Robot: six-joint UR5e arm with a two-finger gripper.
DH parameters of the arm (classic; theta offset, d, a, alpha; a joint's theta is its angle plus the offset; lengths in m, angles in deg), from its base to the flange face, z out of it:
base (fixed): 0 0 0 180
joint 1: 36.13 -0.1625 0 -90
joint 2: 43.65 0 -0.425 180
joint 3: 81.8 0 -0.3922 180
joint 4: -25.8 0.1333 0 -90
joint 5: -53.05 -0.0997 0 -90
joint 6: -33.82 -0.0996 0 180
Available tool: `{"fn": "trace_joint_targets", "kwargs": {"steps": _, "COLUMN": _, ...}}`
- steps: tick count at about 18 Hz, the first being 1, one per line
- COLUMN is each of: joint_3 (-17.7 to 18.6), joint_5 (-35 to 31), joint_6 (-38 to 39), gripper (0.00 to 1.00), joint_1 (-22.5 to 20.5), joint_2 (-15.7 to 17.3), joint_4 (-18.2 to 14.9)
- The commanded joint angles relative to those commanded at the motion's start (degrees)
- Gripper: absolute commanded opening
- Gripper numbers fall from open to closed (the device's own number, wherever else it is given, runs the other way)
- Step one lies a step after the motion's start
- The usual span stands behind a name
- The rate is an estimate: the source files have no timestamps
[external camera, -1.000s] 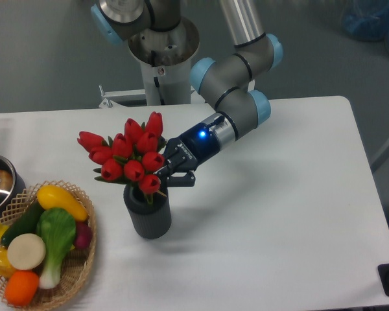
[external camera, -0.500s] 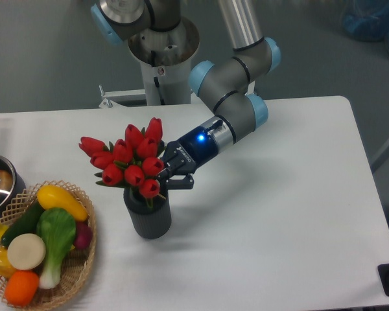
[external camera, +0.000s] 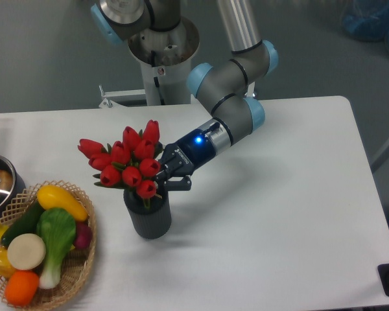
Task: Insert the flowers into the vase
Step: 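Push the tulip bunch further down into the vase, then open the gripper to release the tulip stems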
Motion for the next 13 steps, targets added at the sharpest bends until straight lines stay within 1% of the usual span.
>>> {"fn": "trace_joint_targets", "kwargs": {"steps": 2, "joint_3": -0.09, "joint_5": 0.0, "joint_6": -0.09, "gripper": 0.08, "joint_1": 0.0, "joint_2": -0.26, "joint_4": 0.09}}
{"fn": "trace_joint_targets", "kwargs": {"steps": 5, "joint_3": -0.09, "joint_5": -0.79, "joint_6": 0.0, "gripper": 0.12, "joint_1": 0.0, "joint_2": -0.27, "joint_4": 0.09}}
{"fn": "trace_joint_targets", "kwargs": {"steps": 8, "joint_3": -0.27, "joint_5": -1.05, "joint_6": -0.09, "gripper": 0.24, "joint_1": -0.09, "joint_2": -0.27, "joint_4": 0.17}}
{"fn": "trace_joint_targets", "kwargs": {"steps": 9, "joint_3": -0.44, "joint_5": -1.05, "joint_6": -0.09, "gripper": 0.32, "joint_1": -0.09, "joint_2": -0.27, "joint_4": 0.17}}
{"fn": "trace_joint_targets", "kwargs": {"steps": 10, "joint_3": -0.44, "joint_5": -1.05, "joint_6": -0.09, "gripper": 0.36, "joint_1": -0.09, "joint_2": -0.27, "joint_4": 0.17}}
{"fn": "trace_joint_targets", "kwargs": {"steps": 11, "joint_3": -0.53, "joint_5": -1.05, "joint_6": -0.17, "gripper": 0.45, "joint_1": -0.17, "joint_2": -0.27, "joint_4": 0.17}}
{"fn": "trace_joint_targets", "kwargs": {"steps": 12, "joint_3": -0.53, "joint_5": -0.97, "joint_6": -0.26, "gripper": 0.51, "joint_1": -0.26, "joint_2": -0.18, "joint_4": 0.17}}
{"fn": "trace_joint_targets", "kwargs": {"steps": 13, "joint_3": -0.53, "joint_5": -0.97, "joint_6": -0.26, "gripper": 0.55, "joint_1": -0.35, "joint_2": -0.09, "joint_4": 0.26}}
